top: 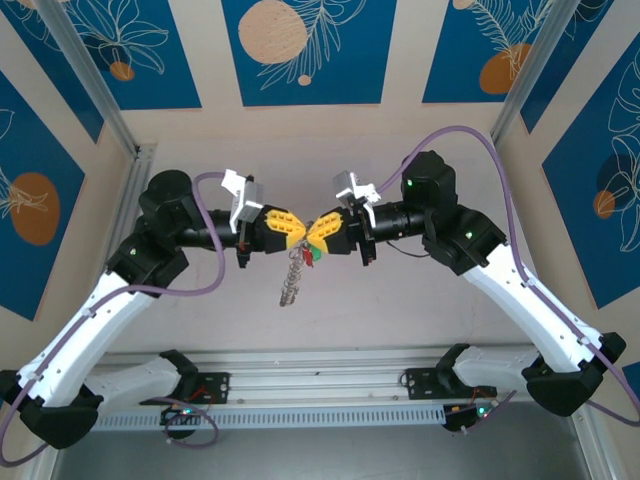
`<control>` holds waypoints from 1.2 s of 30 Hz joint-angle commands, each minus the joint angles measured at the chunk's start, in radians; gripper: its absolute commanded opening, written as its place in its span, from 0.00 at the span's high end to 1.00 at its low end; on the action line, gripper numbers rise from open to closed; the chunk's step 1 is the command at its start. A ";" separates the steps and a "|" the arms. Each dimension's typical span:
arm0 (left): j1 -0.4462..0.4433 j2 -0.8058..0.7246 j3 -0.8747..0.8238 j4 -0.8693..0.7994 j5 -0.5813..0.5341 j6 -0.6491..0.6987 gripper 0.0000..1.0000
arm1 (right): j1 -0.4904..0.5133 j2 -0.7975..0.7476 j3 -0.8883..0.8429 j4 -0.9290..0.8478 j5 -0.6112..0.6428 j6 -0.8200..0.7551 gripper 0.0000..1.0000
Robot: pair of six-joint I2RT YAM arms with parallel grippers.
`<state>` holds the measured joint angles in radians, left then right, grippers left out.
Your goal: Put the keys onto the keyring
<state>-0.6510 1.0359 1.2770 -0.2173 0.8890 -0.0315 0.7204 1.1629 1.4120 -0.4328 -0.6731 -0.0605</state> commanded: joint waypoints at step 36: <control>-0.063 0.172 0.404 -0.752 -0.164 0.365 0.63 | 0.178 0.263 0.574 -0.721 0.356 -0.343 1.00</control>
<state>-0.7013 1.1938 1.6855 -0.9787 0.6880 0.3218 0.8909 1.4166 1.9385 -1.1225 -0.2790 -0.3763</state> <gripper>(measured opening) 0.376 0.048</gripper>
